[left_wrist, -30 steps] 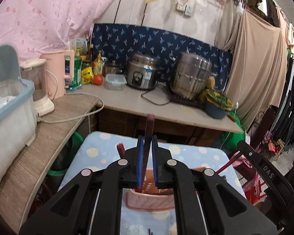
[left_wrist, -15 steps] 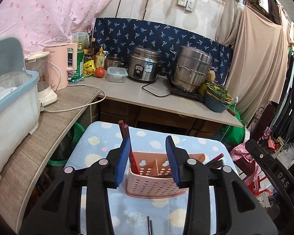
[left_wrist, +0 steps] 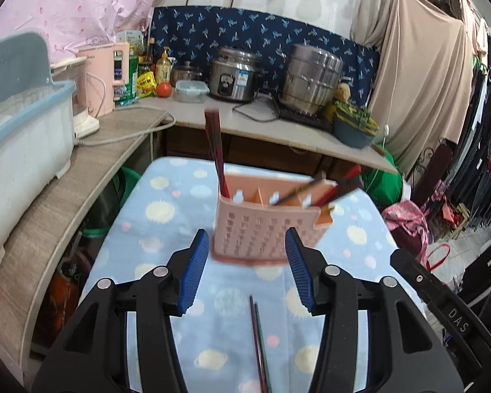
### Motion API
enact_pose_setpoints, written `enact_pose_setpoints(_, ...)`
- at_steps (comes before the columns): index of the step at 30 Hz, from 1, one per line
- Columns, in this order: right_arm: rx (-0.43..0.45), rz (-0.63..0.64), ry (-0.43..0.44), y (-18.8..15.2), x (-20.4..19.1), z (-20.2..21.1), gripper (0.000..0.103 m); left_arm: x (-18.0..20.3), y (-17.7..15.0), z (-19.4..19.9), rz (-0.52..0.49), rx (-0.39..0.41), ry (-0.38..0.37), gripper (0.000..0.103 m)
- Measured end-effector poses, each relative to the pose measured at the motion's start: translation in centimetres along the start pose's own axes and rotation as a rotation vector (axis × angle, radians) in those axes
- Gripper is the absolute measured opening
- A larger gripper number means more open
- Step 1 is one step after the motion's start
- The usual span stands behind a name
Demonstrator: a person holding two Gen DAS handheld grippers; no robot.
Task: Organize utensils
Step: 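Move both tools back down to the last two chopsticks, then grasp the green chopstick with the right tool while the left tool grasps the dark-red one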
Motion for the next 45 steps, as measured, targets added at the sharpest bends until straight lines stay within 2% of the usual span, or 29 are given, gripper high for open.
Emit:
enact_pose_setpoints(11, -0.261, 0.064, -0.037, -12.4, 0.9, 0.7, 0.033, -2.0, -9.9, -1.1, -0.020, -0.185, 0.031, 0.047)
enact_pose_setpoints(17, -0.335, 0.116, -0.052, -16.4, 0.6, 0.7, 0.033, -2.9, -13.9, -1.3, -0.050, -0.250, 0.062, 0.047)
enact_pose_setpoints(26, -0.390, 0.144, -0.044, -18.7, 0.0, 0.2, 0.033, -3.9, -17.4, -1.1, -0.065, -0.302, 0.085, 0.047)
enact_pose_setpoints(35, -0.416, 0.180, -0.062, -19.8, -0.2, -0.3, 0.033, -4.2, -18.3, -1.1, -0.065, -0.322, 0.089, 0.047)
enact_pose_setpoints(45, -0.402, 0.209, -0.085, -20.0, -0.1, -0.3, 0.026, -4.0, -18.7, -1.3, -0.070, -0.333, 0.089, 0.050)
Point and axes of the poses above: each gripper's, at about its wrist camera, not at the fingertips, and z roughly against the way its jaws point, x to its right, y to its top, the point moved 4 cm from there along -z, roughly the way its jaws point, and after that the axes turned 8 degrees about y, right-handed, at the moved point
